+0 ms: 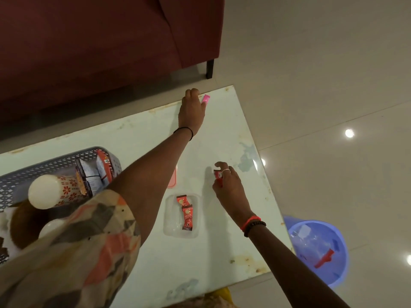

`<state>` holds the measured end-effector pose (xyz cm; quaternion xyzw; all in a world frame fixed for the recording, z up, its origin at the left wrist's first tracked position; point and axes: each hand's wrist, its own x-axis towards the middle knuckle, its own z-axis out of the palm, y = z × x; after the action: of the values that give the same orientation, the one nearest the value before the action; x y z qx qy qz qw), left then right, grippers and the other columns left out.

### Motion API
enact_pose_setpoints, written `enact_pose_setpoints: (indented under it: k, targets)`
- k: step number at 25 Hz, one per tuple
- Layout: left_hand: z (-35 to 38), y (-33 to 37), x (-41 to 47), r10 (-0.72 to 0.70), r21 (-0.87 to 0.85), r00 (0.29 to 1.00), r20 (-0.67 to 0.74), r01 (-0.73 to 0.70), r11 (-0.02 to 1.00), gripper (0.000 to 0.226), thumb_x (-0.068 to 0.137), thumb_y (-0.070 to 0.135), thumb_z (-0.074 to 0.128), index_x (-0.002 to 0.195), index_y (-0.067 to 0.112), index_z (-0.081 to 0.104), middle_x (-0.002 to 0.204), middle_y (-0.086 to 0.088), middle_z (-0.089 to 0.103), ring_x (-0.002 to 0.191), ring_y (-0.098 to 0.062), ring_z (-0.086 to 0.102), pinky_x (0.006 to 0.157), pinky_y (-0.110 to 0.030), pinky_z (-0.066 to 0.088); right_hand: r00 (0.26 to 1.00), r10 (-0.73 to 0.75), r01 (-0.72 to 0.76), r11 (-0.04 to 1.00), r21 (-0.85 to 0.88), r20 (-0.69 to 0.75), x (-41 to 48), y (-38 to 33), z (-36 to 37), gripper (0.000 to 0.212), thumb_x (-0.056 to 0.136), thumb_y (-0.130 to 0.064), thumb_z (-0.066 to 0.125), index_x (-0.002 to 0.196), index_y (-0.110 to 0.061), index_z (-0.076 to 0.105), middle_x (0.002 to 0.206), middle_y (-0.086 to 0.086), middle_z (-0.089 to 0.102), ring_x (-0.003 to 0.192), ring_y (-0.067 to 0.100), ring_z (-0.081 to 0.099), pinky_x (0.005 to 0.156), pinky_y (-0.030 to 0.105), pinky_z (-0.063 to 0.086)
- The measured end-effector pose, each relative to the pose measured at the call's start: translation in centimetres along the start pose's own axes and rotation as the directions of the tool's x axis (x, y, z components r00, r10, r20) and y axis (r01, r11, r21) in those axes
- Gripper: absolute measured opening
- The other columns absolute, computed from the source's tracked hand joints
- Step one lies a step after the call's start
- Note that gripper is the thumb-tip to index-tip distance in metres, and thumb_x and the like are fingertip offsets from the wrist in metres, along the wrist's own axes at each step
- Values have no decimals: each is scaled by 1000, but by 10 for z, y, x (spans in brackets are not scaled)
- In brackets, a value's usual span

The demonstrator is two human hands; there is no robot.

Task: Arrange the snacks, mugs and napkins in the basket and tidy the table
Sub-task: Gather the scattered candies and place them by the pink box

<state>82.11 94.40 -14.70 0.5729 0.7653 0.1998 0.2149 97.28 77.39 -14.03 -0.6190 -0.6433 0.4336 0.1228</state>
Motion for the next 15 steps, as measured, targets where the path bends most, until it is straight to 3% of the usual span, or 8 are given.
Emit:
enact_pose_setpoints:
  k: [3,5,7,11,13,15]
  targets:
    - [13,-2,13,51,94,998,41,-54,994,25,92,17,52,112,2,52,121,-19,52,111,-32,49,93,-39,45,998,54,-52,996,75,-20,-14,13,-6,37,89,-3,52,124,-15,50,116,0,57,101,10,60,78,3,41]
    - [14,-1,16,57,71,997,58,-62,996,21,92,14,51,108,0,54,117,-20,53,107,-32,51,90,-39,46,996,66,-61,994,90,-54,-21,23,-11,27,89,-5,56,115,-13,54,110,-6,48,88,8,58,67,-3,41]
    - [9,1,9,19,13,998,66,-20,1000,20,91,15,52,105,1,56,115,-19,54,103,-31,54,87,-38,48,990,106,-94,987,130,-89,-24,27,-15,20,89,-7,58,108,-13,55,106,-5,46,79,3,56,67,-5,42]
    - [-11,-2,-51,-152,-175,987,-50,141,974,22,89,22,57,103,6,60,109,-14,60,97,-26,59,82,-37,53,971,181,-145,966,215,-157,-21,18,-23,9,88,-11,62,96,-14,59,95,3,62,78,8,62,68,8,50]
    - [-21,-7,-104,-209,-248,974,-94,180,952,21,88,25,59,102,9,61,105,-11,63,92,-23,60,77,-34,56,966,187,-144,962,234,-177,-19,9,-23,8,89,-12,62,96,-12,61,92,4,65,82,19,65,74,24,54]
    - [-32,-11,-162,-269,-298,957,-111,226,927,17,87,25,61,98,12,61,98,-7,63,85,-20,59,72,-33,54,964,199,-155,959,236,-175,-17,-2,-21,9,89,-14,60,97,-11,62,94,4,68,84,22,66,74,24,51]
